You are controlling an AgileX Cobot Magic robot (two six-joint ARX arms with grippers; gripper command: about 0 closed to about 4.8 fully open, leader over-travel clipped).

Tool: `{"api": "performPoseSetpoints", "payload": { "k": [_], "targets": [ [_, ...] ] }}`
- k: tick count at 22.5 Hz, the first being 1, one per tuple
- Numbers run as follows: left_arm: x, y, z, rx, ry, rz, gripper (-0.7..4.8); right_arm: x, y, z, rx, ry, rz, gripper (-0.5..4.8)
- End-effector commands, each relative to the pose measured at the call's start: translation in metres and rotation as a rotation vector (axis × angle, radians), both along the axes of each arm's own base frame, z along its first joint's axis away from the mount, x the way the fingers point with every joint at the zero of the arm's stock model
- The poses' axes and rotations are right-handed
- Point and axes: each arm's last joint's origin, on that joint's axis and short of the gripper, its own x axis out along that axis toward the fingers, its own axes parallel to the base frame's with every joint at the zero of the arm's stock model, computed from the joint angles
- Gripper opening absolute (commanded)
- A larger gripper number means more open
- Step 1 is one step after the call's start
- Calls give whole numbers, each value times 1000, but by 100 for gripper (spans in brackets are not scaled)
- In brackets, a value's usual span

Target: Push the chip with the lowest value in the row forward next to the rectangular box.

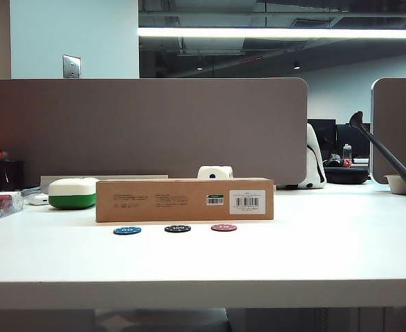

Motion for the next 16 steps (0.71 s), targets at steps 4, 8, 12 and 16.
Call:
{"api": "performPoseSetpoints", "payload": {
  "k": [4, 8, 12, 16],
  "targets": [
    [0, 0, 2, -2, -13, -2, -5, 0, 0, -1, 2, -5, 3, -5],
    [0, 0, 2, -2, -13, -3, -5, 0, 0, -1, 2, -5, 3, -5],
    [0, -9, 2, -3, -13, -87, -5, 0, 0, -1, 2, -5, 3, -5],
    [-3, -27, 2, -4, -13, -279, -5, 0, 0, -1, 2, -5, 3, -5]
  ]
}}
